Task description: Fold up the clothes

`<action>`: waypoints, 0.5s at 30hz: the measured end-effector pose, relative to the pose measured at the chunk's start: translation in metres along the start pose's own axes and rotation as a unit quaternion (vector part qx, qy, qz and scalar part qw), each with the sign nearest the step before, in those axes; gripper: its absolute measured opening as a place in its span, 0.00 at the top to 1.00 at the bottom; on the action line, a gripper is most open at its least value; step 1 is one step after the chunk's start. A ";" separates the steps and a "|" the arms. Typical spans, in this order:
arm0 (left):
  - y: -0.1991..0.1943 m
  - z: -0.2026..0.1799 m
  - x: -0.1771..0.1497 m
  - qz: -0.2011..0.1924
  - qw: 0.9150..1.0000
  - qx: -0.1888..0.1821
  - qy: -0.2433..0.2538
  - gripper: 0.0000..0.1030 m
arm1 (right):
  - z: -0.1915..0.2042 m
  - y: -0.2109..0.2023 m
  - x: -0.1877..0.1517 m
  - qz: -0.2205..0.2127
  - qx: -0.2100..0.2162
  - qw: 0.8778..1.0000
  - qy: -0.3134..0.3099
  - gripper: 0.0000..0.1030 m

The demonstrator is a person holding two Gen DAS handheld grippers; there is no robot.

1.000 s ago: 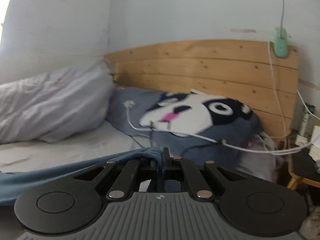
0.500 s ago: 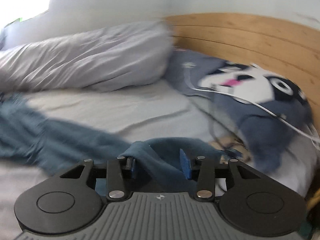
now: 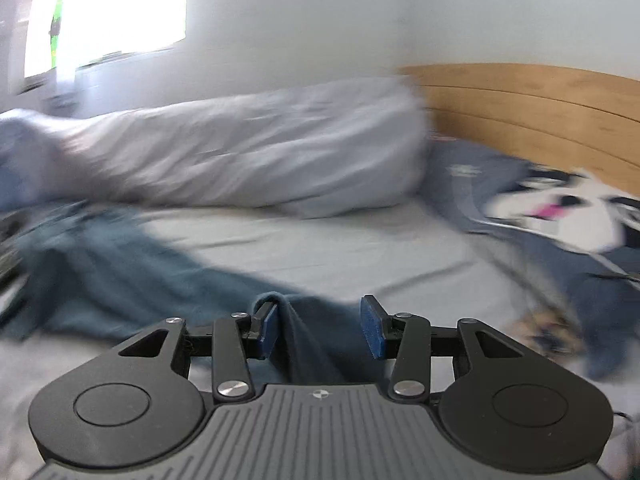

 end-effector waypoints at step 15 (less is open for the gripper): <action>0.012 0.013 -0.014 0.056 0.998 0.012 -0.007 0.41 | -0.035 -0.049 0.032 -0.139 -0.112 0.977 0.116 0.54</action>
Point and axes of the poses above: each gripper's, at about its wrist camera, not at the fingertips, and y roughly the way its jaws point, z to its left, x to its top, the point moved 2 cm from there along y, roughly the way its jaws point, and after that the axes turned 13 degrees about y, right-handed, at the moved point
